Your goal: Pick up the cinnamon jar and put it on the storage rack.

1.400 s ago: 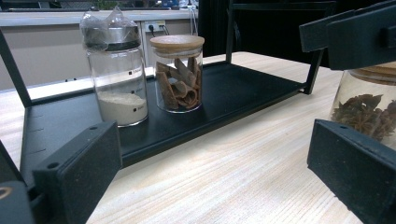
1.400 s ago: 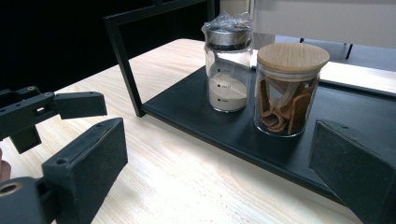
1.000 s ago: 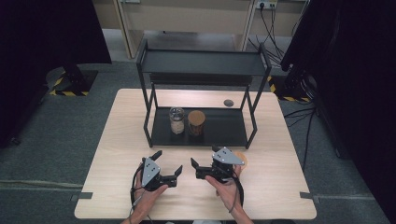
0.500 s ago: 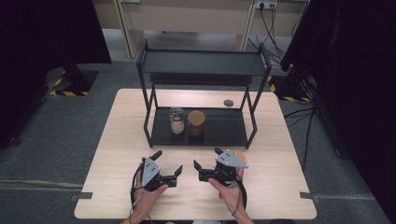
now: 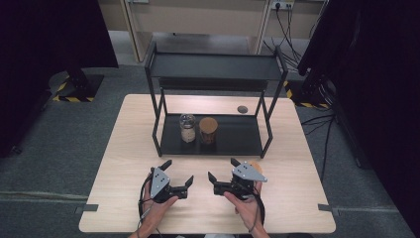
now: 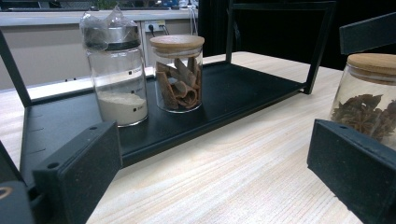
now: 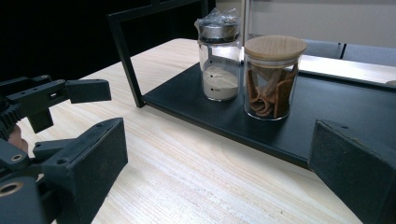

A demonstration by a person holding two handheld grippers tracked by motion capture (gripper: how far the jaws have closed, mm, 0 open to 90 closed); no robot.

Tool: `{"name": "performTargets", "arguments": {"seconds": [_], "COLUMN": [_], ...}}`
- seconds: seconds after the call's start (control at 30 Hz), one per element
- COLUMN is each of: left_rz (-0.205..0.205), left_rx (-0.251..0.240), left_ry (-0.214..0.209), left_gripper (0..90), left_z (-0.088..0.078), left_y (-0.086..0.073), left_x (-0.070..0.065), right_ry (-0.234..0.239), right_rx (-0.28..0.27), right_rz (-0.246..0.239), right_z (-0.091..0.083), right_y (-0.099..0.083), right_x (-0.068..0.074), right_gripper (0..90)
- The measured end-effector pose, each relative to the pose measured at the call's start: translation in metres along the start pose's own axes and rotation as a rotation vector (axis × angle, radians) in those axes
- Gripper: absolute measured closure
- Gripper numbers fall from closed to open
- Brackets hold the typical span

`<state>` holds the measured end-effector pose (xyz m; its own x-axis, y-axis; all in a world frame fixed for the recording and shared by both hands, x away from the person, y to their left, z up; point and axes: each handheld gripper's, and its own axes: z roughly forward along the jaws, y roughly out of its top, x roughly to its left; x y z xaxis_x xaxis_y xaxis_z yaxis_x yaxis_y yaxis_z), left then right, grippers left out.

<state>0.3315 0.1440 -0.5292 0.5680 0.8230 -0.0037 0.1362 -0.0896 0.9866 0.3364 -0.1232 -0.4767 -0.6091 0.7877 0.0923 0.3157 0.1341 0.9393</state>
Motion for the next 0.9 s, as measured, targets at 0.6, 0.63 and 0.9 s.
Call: {"name": "performTargets", "arguments": {"seconds": [0.6, 0.63, 0.9], "left_rz": [0.000, 0.000, 0.000], "left_rx": [0.002, 0.002, 0.002], "left_ry": [0.000, 0.000, 0.000], "left_gripper": [2.6, 2.6, 2.6], "left_z": [0.000, 0.000, 0.000], "left_y": [0.000, 0.000, 0.000], "left_x": [0.000, 0.000, 0.000], "right_ry": [-0.006, -0.007, -0.014], "right_rx": [-0.012, -0.013, -0.022], "right_rz": [0.012, 0.012, 0.018], "right_z": [-0.017, -0.018, -0.026], "right_y": [-0.004, -0.004, -0.007], "right_x": [-0.004, -0.005, -0.008], "right_gripper": [5.0, 5.0, 5.0]}}
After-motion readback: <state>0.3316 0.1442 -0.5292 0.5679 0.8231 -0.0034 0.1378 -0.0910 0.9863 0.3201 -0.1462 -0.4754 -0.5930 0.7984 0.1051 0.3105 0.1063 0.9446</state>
